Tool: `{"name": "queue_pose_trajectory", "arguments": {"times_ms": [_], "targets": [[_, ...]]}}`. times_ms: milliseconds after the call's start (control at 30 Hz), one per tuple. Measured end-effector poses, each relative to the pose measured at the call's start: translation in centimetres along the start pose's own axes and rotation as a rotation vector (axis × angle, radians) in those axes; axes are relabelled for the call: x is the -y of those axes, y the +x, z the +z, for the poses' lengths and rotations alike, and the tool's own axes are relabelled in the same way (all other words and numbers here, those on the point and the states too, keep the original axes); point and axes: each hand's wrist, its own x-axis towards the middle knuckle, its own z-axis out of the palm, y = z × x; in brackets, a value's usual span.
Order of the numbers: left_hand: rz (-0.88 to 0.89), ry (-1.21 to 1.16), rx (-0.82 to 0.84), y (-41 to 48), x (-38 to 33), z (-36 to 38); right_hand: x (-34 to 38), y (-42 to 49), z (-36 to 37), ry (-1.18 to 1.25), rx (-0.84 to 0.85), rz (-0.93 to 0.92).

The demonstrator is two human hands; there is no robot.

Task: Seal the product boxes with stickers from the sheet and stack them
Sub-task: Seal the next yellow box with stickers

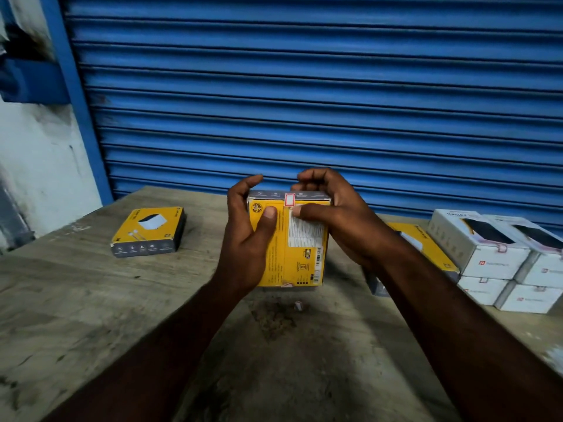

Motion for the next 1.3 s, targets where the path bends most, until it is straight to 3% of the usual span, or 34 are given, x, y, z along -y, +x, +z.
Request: {"name": "queue_pose_trajectory", "arguments": {"times_ms": [200,300,567,867,1133,1300], "targets": [[0.127,0.075,0.074,0.2,-0.1,-0.2,0.2,0.0,0.4,0.008,-0.055,0.053],[0.192,0.149,0.085,0.6,-0.2,-0.6,0.6,0.1,0.3,0.152,-0.064,0.144],[0.179,0.169,0.161,0.8,-0.3,-0.7,1.2,0.4,0.2,0.325,-0.173,0.329],[0.038,-0.013,0.161,1.1,0.2,-0.7,0.9,0.5,0.2,0.209,-0.127,0.237],[-0.113,-0.141,0.192,1.0,0.1,-0.4,0.5,0.4,1.1,0.233,-0.331,0.193],[-0.277,-0.348,0.018,0.9,-0.1,0.1,-0.1,0.0,2.8,0.1,-0.313,0.015]]}}
